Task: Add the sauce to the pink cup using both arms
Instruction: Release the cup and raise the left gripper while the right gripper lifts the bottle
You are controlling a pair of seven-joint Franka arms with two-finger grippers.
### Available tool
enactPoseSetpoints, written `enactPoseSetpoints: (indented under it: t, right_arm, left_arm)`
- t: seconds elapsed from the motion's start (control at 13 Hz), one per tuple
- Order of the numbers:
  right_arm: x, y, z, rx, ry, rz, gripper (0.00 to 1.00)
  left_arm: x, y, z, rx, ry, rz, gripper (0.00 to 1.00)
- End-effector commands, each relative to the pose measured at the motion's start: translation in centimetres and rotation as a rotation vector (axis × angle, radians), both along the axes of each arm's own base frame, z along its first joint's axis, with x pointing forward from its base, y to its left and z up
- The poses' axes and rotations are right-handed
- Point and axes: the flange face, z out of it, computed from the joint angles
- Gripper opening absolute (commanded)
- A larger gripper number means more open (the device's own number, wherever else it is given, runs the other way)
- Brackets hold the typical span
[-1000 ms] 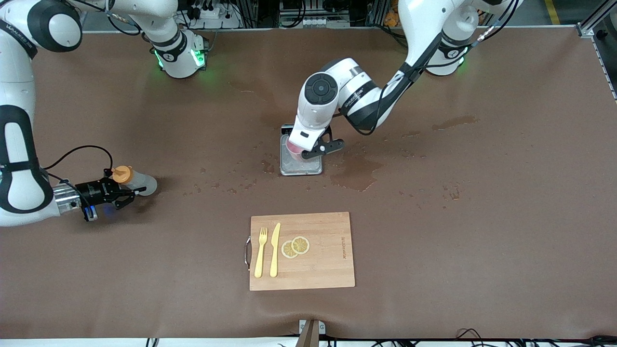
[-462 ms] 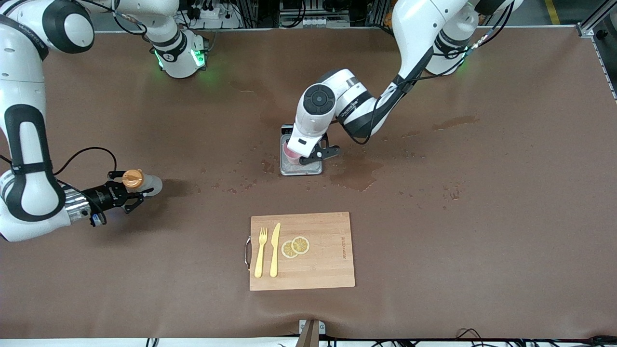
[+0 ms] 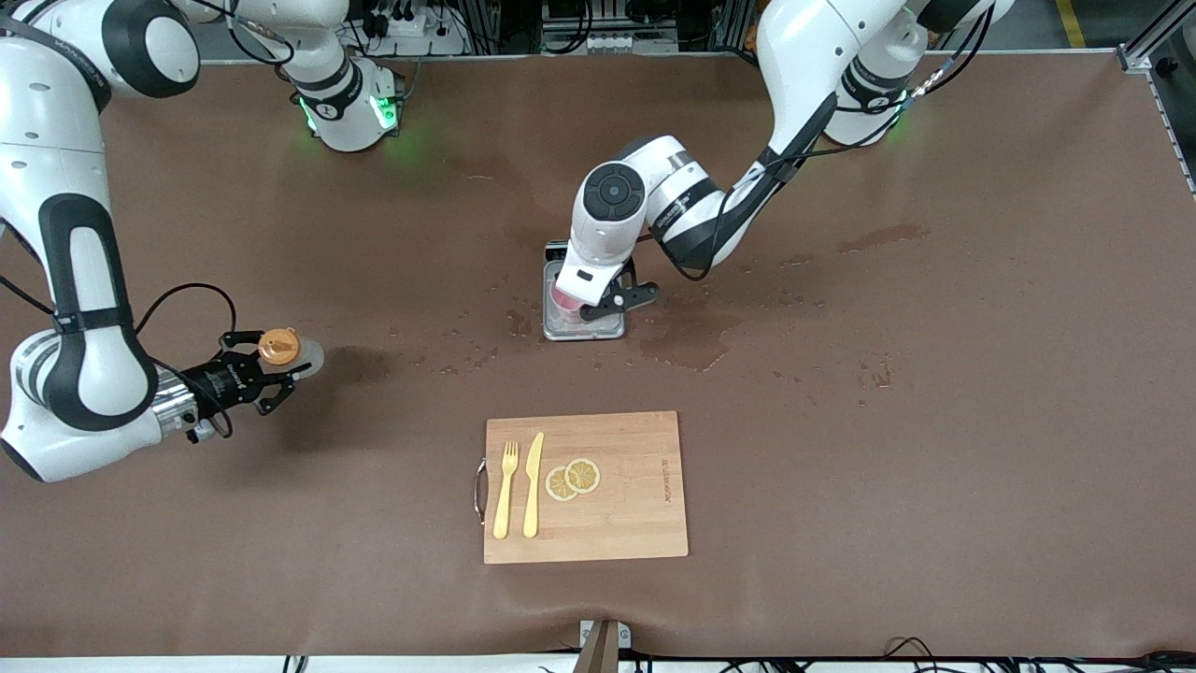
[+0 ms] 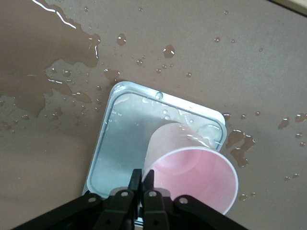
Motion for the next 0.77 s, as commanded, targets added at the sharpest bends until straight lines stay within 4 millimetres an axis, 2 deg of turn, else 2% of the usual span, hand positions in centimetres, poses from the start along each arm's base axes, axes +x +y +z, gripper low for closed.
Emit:
enactPoseSetpoints:
  t: [0.0, 0.15, 0.23, 0.31, 0.46, 0.69]
  right_arm:
    - [0.2, 3.3, 3.1, -0.096, 0.011, 0.033, 0.46]
    - [0.2, 4.3, 3.5, -0.121, 0.022, 0.027, 0.46]
    - [0.1, 5.2, 3.6, -0.137, 0.035, 0.029, 0.46]
    - [-0.1, 6.4, 3.6, -0.155, 0.052, 0.045, 0.46]
    - [-0.1, 8.2, 5.2, -0.229, 0.039, 0.069, 0.46]
    - [-0.3, 11.8, 6.1, -0.337, 0.056, 0.07, 0.46]
  left_arm:
    - [0.4, 0.0, -0.2, 0.027, -0.014, 0.015, 1.0]
    - [0.4, 0.0, 0.9, 0.025, -0.024, 0.017, 1.0]
    - [0.5, 0.2, 2.5, 0.031, -0.04, 0.012, 1.0]
    - [0.7, 0.8, 4.9, 0.04, -0.056, 0.013, 1.0]
    - [1.6, 3.1, 11.0, 0.06, -0.093, 0.025, 1.0]
    - [4.1, 9.6, 20.0, 0.077, -0.15, -0.026, 1.0]
